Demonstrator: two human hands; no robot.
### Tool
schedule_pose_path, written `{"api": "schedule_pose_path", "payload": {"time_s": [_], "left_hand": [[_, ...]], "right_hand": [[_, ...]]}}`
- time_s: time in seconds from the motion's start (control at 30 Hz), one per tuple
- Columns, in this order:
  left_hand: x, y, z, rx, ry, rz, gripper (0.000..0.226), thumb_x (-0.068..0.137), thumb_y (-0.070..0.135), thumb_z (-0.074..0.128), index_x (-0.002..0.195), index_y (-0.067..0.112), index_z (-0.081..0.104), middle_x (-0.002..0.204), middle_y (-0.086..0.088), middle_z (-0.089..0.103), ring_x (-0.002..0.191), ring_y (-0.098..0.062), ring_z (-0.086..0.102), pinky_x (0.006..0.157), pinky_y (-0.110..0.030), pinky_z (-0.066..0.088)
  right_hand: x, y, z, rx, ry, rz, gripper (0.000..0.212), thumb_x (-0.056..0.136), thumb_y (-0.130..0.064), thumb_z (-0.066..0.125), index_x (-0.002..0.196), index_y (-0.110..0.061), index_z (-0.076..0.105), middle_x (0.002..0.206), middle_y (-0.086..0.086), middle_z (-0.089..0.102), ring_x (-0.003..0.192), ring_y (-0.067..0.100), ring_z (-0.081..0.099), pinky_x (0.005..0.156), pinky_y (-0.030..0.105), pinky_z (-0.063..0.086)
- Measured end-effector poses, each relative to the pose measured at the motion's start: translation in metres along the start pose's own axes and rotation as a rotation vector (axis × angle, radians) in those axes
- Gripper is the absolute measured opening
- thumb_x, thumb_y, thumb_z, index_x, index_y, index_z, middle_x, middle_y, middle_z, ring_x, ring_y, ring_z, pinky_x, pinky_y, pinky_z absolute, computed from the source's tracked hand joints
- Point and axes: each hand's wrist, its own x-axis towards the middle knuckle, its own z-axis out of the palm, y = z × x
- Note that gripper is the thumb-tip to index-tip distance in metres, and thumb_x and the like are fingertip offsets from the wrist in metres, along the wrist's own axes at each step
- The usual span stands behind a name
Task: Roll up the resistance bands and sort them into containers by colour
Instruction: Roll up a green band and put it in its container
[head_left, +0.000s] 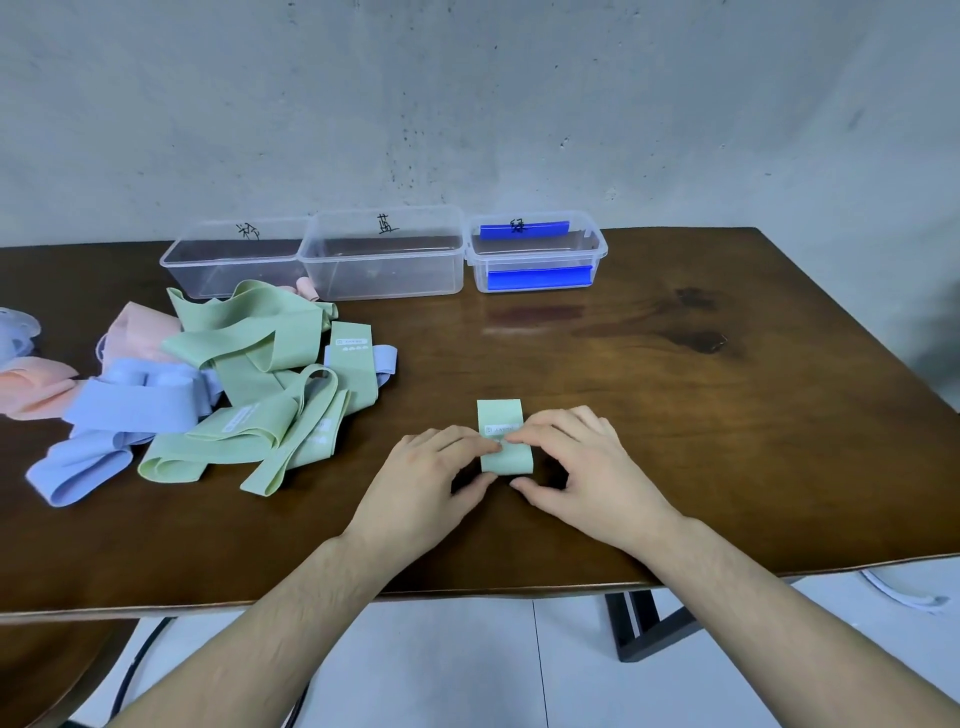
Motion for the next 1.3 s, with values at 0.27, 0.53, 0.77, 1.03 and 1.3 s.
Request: {"api": "schedule_pose_path", "payload": {"time_s": [0.27,0.53,0.77,1.03,1.3], "left_hand": [[0.002,-0.004,0.002,-0.004,-0.016,-0.006,0.039,0.089,0.029,0.071,0.127,0.027,0.064,0.122,0.012,0.059,0.101,-0.009,0.058,0.087,-0.022,0.036],[0.008,-0.009,0.001,0.002,-0.027,-0.015,0.034,0.091,0.032,0.068,0.125,0.029,0.064,0.119,0.015,0.06,0.097,-0.006,0.056,0.085,-0.021,0.034],[0.01,-0.006,0.001,-0.078,-0.015,-0.051,0.031,0.09,0.027,0.07,0.12,0.029,0.066,0.117,0.015,0.062,0.101,-0.005,0.056,0.086,-0.023,0.039],[-0.002,-0.002,0.002,-0.11,-0.014,-0.004,0.03,0.087,0.029,0.07,0.117,0.035,0.065,0.111,0.02,0.064,0.096,-0.001,0.053,0.083,-0.017,0.037],[0.001,-0.005,0.001,-0.142,-0.023,-0.001,0.03,0.088,0.032,0.069,0.117,0.037,0.066,0.113,0.022,0.063,0.101,0.005,0.047,0.088,-0.017,0.037]], "right_hand": [[0.012,0.001,0.002,-0.021,-0.006,0.021,0.033,0.093,-0.042,0.064,0.126,-0.038,0.062,0.123,-0.021,0.06,0.11,0.004,0.044,0.093,0.028,0.035],[0.017,0.001,0.0,-0.007,-0.029,0.023,0.041,0.09,-0.042,0.067,0.13,-0.042,0.058,0.127,-0.024,0.056,0.116,0.002,0.039,0.099,0.029,0.031],[0.019,0.003,0.0,0.098,0.0,0.067,0.033,0.089,-0.037,0.071,0.122,-0.038,0.065,0.114,-0.023,0.065,0.102,0.002,0.046,0.099,0.032,0.038],[0.004,0.0,-0.002,0.103,-0.008,0.038,0.029,0.088,-0.04,0.071,0.116,-0.038,0.067,0.098,-0.03,0.06,0.098,0.003,0.048,0.096,0.029,0.041],[0.003,-0.001,-0.003,0.057,0.007,0.041,0.029,0.09,-0.044,0.069,0.119,-0.039,0.068,0.113,-0.024,0.058,0.105,0.002,0.043,0.096,0.031,0.039]]}}
